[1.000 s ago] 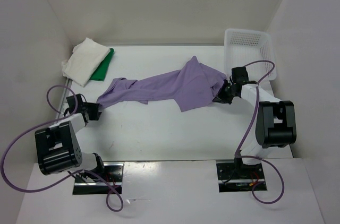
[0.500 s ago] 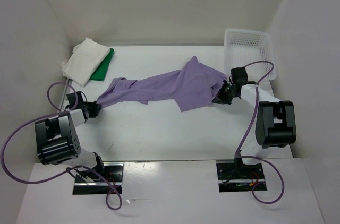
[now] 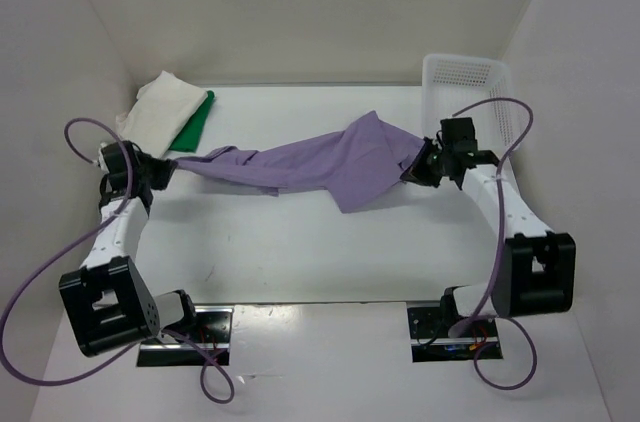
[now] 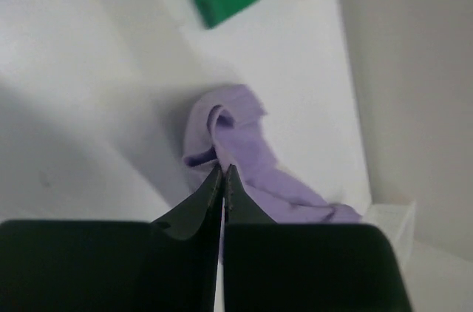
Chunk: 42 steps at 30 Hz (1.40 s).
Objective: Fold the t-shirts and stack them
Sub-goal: Flatten out the tshirt
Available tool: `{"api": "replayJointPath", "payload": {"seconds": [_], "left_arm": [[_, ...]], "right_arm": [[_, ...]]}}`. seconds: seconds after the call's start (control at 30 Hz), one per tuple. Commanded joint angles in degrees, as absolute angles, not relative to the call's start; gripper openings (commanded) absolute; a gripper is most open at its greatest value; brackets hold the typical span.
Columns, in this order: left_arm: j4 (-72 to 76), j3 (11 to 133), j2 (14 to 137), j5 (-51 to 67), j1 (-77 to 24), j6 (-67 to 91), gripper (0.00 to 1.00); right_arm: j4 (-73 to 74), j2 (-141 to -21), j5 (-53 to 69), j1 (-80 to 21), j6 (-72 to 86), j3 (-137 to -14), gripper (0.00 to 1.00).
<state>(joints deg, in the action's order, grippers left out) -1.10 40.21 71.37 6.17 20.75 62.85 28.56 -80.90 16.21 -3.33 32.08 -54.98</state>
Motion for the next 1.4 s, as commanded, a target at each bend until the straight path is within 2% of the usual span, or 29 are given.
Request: {"api": "replayJointPath", "payload": {"seconds": [0.0,0.17,0.2,0.37,0.4,0.47,0.5,0.6,0.73,0.93,1.03,1.13,1.23,1.33,1.37], "left_arm": [[-5.61,47.18,67.07,11.59,19.08,54.86,0.00],[-11.76,60.61,66.01,23.45,19.07,51.86,0.00],[-14.39,67.17,65.48,25.90,19.07,51.86,0.00],[-17.15,82.77,66.17,30.66,18.46,53.51,0.00],[-16.62,84.71,66.79,32.76,18.46,55.00,0.00],[-17.57,92.06,67.58,32.78,18.46,55.02,0.00],[-18.19,94.81,68.46,32.17,18.46,55.02,0.00],[-20.21,103.32,70.31,30.42,18.46,54.40,0.00],[-21.09,106.26,72.24,28.05,18.46,53.26,0.00],[-13.20,92.57,75.22,25.32,18.46,53.35,0.00],[-10.29,88.34,78.74,21.63,17.93,52.73,0.00],[-7.73,87.71,84.69,17.94,15.91,52.73,0.00],[-6.25,93.39,91.92,18.72,14.59,53.96,0.00],[-6.24,100.08,96.32,19.25,13.97,54.93,0.00],[-7.37,106.11,97.29,19.25,13.97,54.93,0.00]], "right_arm": [[33.91,-71.13,15.21,-4.65,31.99,-61.95,0.00],[44.46,-66.01,9.60,-8.08,32.52,-79.33,0.00],[45.86,-66.01,8.36,-8.09,32.52,-82.67,0.00],[54.75,-66.62,5.27,-9.58,33.13,-110.00,0.00],[55.80,-67.32,4.75,-9.58,33.13,-118.65,0.00],[58.70,-70.30,3.96,-9.58,33.13,-127.92,0.00],[59.75,-71.79,2.74,-9.58,33.13,-138.50,0.00],[61.79,-78.39,4.55,-9.58,35.49,-154.02,0.00],[51.61,-77.78,5.98,-9.58,36.91,-142.41,0.00],[44.31,-89.28,12.82,-5.11,34.37,-133.96,0.00],[44.30,-98.32,9.94,-4.48,32.70,-137.71,0.00],[46.05,-110.27,10.02,-4.48,32.70,-147.27,0.00],[47.03,-121.36,11.16,-3.96,33.83,-165.88,0.00],[38.55,-119.81,14.41,-1.85,38.48,-161.84,0.00],[36.58,-118.40,15.81,-1.32,40.32,-160.59,0.00]]}}
